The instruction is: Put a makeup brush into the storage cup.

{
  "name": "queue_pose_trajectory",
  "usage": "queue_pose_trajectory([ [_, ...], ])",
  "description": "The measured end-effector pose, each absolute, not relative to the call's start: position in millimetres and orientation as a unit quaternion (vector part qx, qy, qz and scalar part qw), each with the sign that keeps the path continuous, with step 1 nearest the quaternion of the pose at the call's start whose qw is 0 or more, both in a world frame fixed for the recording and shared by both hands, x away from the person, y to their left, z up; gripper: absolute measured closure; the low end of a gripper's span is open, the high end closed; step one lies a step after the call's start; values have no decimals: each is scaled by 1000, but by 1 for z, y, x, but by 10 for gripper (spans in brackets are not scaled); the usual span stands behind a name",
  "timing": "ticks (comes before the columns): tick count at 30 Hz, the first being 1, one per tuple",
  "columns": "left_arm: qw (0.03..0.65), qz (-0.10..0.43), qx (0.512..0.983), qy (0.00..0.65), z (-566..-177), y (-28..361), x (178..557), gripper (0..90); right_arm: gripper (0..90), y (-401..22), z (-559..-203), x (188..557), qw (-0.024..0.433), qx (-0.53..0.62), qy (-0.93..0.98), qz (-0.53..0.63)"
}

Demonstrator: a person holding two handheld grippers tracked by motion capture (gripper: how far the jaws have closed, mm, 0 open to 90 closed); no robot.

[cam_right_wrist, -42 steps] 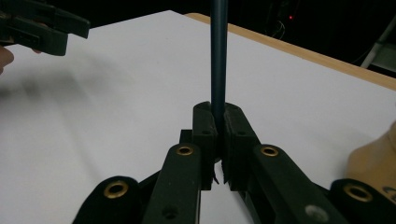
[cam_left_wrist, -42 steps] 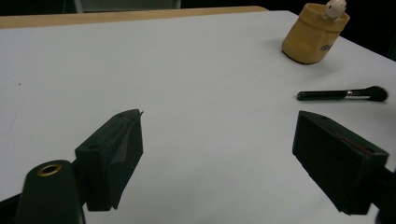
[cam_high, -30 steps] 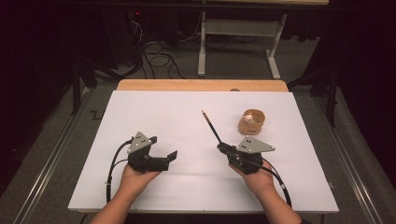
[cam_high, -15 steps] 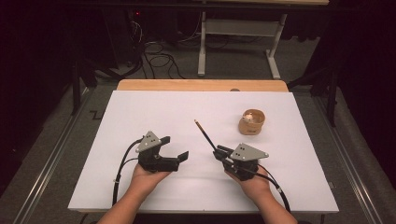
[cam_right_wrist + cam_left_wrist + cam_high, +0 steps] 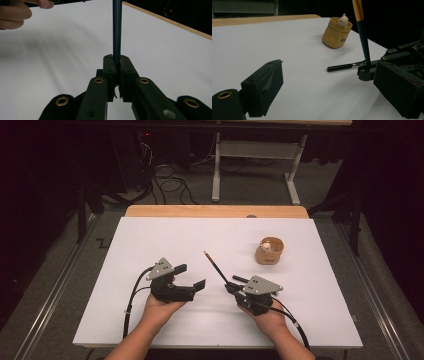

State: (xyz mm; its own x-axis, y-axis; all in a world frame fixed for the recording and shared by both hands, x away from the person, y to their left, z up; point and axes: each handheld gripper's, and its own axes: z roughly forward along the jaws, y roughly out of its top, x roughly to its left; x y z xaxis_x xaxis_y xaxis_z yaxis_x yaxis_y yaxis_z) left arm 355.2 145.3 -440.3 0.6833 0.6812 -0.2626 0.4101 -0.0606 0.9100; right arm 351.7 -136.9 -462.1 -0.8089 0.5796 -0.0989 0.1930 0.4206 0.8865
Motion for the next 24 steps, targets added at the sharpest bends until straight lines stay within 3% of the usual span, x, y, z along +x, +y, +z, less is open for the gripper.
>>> queue_pose_trajectory([
  [13,600,94,703,370,-442,129,356,106,867,-138,-463,352,199,239,817,485],
  [24,617,78,689,371,-443,132,356,184,867,-134,-465,350,191,237,818,487],
])
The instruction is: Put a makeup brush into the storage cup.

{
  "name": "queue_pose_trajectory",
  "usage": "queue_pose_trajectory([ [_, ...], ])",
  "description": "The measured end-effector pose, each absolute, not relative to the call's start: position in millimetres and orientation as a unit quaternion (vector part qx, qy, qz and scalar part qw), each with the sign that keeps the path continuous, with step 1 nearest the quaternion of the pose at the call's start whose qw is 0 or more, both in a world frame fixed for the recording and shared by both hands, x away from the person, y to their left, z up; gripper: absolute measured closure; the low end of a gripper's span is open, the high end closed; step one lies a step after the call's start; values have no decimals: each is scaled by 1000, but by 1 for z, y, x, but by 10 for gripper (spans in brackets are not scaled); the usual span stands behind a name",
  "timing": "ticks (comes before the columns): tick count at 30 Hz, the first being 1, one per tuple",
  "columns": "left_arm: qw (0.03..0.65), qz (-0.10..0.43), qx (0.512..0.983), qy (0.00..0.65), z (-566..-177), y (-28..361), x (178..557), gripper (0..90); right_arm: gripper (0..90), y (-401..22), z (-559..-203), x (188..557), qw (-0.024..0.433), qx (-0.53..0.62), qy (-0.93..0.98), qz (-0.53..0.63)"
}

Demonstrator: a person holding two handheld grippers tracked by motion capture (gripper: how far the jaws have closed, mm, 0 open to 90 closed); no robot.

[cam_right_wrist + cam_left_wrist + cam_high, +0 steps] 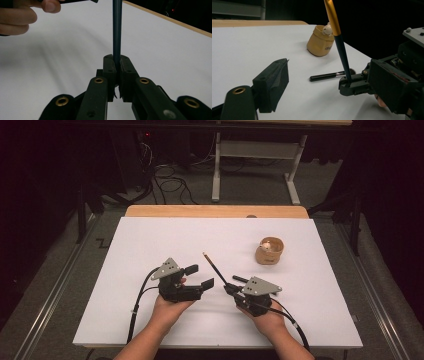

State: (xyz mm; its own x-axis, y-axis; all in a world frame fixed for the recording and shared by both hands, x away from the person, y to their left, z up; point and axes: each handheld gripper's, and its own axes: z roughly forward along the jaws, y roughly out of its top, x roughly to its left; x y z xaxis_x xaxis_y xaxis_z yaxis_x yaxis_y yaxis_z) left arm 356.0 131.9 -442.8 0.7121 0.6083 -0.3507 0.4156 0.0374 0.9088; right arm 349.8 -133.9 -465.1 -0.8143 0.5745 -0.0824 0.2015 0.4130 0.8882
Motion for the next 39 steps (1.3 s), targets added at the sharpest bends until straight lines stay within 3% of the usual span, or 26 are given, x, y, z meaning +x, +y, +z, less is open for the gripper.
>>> queue_pose_trajectory([
  [14,654,28,659,369,-445,142,359,386,867,-129,-466,347,187,230,824,482],
  [29,676,8,642,361,-446,148,360,608,866,-122,-468,344,181,212,832,480],
  [39,688,-11,627,365,-451,152,362,679,866,-120,-469,344,178,207,833,481],
])
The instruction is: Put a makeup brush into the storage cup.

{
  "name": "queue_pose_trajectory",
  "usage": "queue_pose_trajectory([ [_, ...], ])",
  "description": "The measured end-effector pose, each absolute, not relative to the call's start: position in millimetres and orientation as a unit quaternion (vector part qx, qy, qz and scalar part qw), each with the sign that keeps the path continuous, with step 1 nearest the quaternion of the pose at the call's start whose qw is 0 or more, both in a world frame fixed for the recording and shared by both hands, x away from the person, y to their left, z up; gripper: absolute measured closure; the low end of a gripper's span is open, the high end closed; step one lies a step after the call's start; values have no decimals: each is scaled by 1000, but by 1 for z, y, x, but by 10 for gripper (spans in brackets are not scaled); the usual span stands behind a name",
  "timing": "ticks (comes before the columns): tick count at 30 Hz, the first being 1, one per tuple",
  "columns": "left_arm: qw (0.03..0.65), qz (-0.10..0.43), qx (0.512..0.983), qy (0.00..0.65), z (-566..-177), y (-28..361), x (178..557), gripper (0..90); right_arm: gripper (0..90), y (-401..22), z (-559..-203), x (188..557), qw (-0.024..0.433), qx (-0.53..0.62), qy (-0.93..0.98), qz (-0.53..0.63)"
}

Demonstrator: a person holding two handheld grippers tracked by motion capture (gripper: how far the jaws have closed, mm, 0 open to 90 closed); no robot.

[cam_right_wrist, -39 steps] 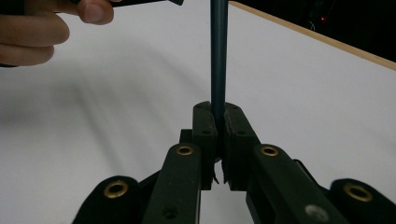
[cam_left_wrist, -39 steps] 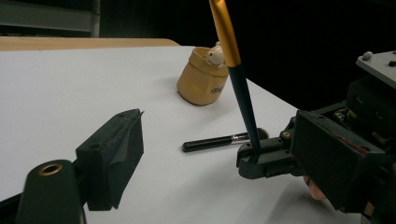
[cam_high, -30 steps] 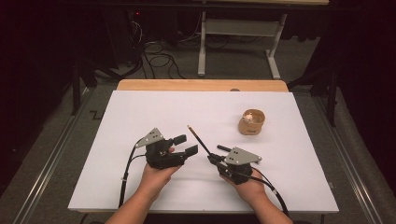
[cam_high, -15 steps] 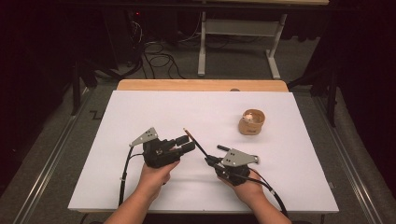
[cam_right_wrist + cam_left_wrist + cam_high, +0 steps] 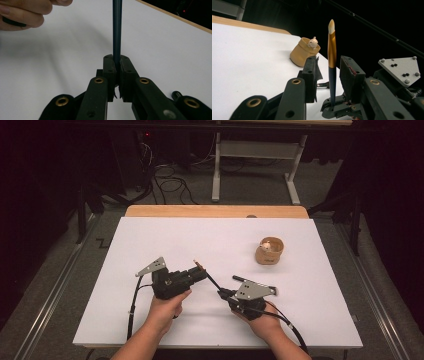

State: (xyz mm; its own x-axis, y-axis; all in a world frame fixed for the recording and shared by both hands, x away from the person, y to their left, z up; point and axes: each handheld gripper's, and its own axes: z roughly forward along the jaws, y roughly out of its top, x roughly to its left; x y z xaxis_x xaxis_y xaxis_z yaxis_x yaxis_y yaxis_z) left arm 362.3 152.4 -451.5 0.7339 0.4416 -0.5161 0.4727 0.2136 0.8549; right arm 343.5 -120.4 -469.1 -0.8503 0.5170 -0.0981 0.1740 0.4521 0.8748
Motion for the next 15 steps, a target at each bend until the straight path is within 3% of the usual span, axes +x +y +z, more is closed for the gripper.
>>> queue_pose_trajectory([
  [15,694,-19,624,360,-453,152,362,801,866,-119,-470,343,180,197,839,474],
])
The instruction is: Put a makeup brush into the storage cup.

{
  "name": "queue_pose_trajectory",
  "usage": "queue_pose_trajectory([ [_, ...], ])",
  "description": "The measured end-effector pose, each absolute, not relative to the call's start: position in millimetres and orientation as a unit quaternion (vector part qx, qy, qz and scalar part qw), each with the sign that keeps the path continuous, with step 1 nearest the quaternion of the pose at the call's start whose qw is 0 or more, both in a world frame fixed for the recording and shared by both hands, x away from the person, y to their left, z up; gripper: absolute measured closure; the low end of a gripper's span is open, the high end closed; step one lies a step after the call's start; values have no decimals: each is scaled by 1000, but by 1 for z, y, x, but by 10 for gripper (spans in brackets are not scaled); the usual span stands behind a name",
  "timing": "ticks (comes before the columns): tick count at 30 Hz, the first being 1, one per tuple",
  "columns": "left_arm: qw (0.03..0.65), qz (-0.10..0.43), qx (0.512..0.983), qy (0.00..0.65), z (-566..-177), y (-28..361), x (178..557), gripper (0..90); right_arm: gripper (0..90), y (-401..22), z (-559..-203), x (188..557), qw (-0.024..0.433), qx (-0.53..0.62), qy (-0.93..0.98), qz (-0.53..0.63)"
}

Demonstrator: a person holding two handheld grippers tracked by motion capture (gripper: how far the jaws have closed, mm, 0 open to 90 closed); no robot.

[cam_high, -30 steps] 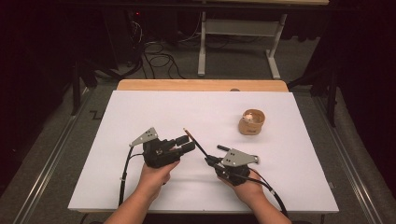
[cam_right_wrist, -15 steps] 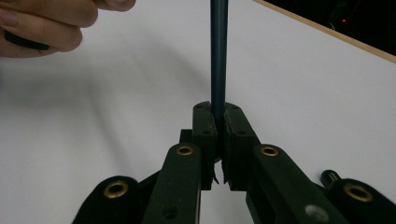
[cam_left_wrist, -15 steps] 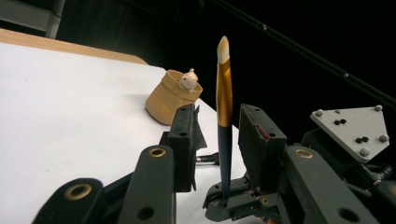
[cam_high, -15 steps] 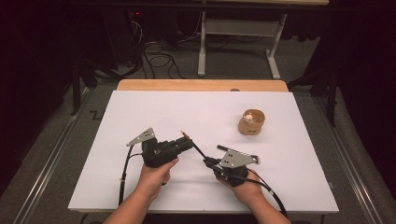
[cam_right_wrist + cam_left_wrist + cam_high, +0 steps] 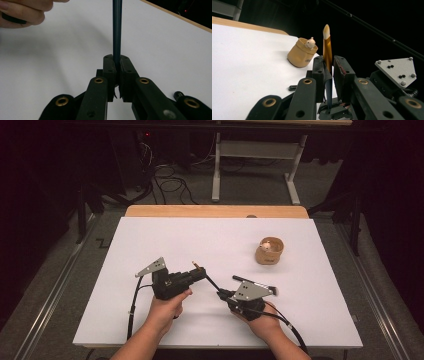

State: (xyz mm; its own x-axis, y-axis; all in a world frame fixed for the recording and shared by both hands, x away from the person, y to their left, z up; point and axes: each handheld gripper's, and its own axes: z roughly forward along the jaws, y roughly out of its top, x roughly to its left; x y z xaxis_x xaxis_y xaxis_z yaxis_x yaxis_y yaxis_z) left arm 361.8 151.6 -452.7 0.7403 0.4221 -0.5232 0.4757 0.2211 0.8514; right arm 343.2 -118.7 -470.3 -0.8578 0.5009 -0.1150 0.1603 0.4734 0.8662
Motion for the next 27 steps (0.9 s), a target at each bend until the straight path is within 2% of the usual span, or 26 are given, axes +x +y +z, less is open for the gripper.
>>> queue_pose_trajectory([
  [17,705,-17,619,344,-452,151,360,833,844,-117,-471,343,181,201,836,478],
  [27,693,23,632,346,-447,153,356,835,659,-117,-469,344,172,209,832,484],
])
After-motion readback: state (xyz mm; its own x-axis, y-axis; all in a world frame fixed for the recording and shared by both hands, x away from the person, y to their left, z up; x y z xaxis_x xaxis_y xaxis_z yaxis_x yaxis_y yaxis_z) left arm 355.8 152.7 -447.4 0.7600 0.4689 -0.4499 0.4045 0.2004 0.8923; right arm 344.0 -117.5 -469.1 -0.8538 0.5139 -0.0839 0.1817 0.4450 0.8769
